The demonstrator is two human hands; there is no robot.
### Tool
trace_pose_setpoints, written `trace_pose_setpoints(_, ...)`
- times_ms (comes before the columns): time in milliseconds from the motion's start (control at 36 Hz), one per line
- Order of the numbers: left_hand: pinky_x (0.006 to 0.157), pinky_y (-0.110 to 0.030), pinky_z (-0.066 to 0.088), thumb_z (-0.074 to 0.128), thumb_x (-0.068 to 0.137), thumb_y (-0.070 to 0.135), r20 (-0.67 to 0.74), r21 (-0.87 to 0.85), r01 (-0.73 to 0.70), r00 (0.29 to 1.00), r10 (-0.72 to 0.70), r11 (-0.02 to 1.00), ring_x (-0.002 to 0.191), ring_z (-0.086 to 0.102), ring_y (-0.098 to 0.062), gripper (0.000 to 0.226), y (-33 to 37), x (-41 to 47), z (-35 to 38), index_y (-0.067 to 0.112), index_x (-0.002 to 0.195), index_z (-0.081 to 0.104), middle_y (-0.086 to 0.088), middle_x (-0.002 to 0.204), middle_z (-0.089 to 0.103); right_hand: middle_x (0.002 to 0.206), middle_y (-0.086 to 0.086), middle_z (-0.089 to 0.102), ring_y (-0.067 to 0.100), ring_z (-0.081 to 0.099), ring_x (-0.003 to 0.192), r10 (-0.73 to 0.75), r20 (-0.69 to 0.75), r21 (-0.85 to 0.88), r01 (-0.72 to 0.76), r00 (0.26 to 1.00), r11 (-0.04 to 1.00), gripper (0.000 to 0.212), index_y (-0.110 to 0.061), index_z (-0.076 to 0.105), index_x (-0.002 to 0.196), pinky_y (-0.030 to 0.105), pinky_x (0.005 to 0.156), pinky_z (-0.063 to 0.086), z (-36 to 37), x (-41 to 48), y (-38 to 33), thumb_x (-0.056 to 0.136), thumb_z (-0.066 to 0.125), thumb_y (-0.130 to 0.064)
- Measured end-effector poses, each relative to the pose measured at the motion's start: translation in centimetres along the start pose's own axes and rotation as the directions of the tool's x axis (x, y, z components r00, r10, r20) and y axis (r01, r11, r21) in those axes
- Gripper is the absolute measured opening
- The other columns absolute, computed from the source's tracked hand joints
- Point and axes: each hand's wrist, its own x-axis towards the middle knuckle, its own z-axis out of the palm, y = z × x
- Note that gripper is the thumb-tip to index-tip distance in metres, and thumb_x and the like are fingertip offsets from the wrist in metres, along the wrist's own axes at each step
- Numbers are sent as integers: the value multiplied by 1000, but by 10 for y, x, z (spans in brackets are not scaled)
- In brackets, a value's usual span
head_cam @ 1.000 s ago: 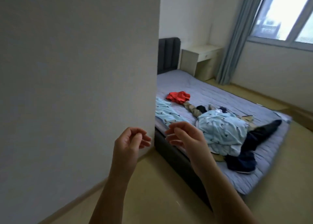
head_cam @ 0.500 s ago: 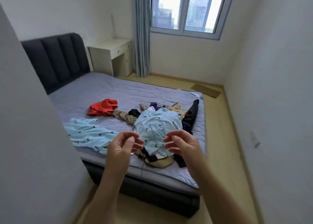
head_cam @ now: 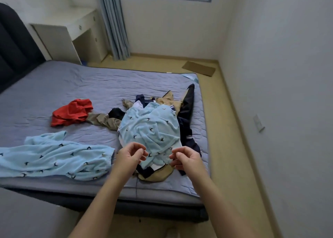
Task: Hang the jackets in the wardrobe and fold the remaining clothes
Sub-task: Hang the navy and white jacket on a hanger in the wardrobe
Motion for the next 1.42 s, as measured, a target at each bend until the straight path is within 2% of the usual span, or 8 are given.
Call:
trace_pose_setpoints(222, 71, -36, 53, 57, 84, 7, -14, 302, 216, 975, -222, 929, 74, 66, -18, 16, -77, 151, 13, 19, 77, 66, 2, 74, 71, 79, 4, 66, 13, 59, 61, 267, 4, -126, -264, 964, 956, 24, -10, 60, 84, 24, 54, 45, 2, 185, 45, 92, 41, 1)
trace_pose_setpoints(417, 62, -22, 40, 59, 83, 16, -9, 588, 235, 959, -285, 774, 77, 59, -11, 15, -156, 262, 17, 28, 74, 57, 10, 79, 63, 79, 3, 66, 18, 63, 74, 331, -20, -439, -306, 944, 845, 22, -19, 61, 78, 27, 61, 49, 15, 316, 114, 86, 46, -6)
trace_pose_setpoints(639, 91, -34, 46, 53, 86, 21, -3, 770, 217, 942, -336, 601, 111, 54, -22, 32, -246, 365, 2, 17, 118, 54, -4, 124, 54, 94, -6, 59, 12, 57, 89, 323, 57, -651, -210, 945, 729, 17, -22, 60, 96, 21, 68, 47, 37, 404, 182, 85, 49, -14)
trace_pose_setpoints(917, 103, -37, 38, 50, 92, 22, 28, 851, 64, 986, -167, 521, 134, 31, -24, 59, -269, 456, 16, 14, 145, 25, -5, 148, 28, 125, 2, 46, 15, 50, 91, 315, 69, -592, -215, 946, 777, 59, -25, 35, 137, 20, 67, 40, 68, 475, 215, 82, 55, -17)
trace_pose_setpoints(1111, 118, -39, 17, 39, 92, 2, 55, 866, 23, 988, -141, 499, 147, -3, -22, 72, -285, 512, 30, 18, 152, 3, -5, 160, -4, 113, -9, 51, 19, 59, 101, 337, 56, -422, -284, 940, 861, 77, -32, 22, 143, 24, 71, 51, 80, 499, 236, 78, 62, -17)
trace_pose_setpoints(1278, 86, -38, 36, 44, 93, 21, 166, 916, -47, 949, -269, 399, 111, 54, -29, 36, -309, 513, 36, 21, 128, 38, -8, 121, 58, 70, -7, 55, 7, 52, 65, 289, 47, -583, -209, 956, 785, 15, -22, 55, 72, 14, 52, 40, 73, 501, 254, 78, 54, -9)
trace_pose_setpoints(1333, 81, -36, 33, 44, 92, 21, 202, 922, -111, 955, -215, 371, 106, 57, -30, 22, -314, 500, 31, 23, 114, 45, -7, 113, 62, 67, -7, 52, 7, 48, 62, 247, -22, -565, -216, 969, 796, 17, -21, 51, 69, 14, 50, 36, 68, 501, 254, 79, 52, -8)
trace_pose_setpoints(1417, 77, -34, 37, 53, 85, 18, 281, 809, -194, 957, -74, 555, 99, 57, -29, 10, -316, 477, 15, 22, 91, 46, -4, 102, 62, 101, -2, 54, 15, 54, 86, 115, -142, -667, -181, 983, 723, 18, -19, 53, 96, 21, 67, 41, 60, 496, 244, 81, 57, -10)
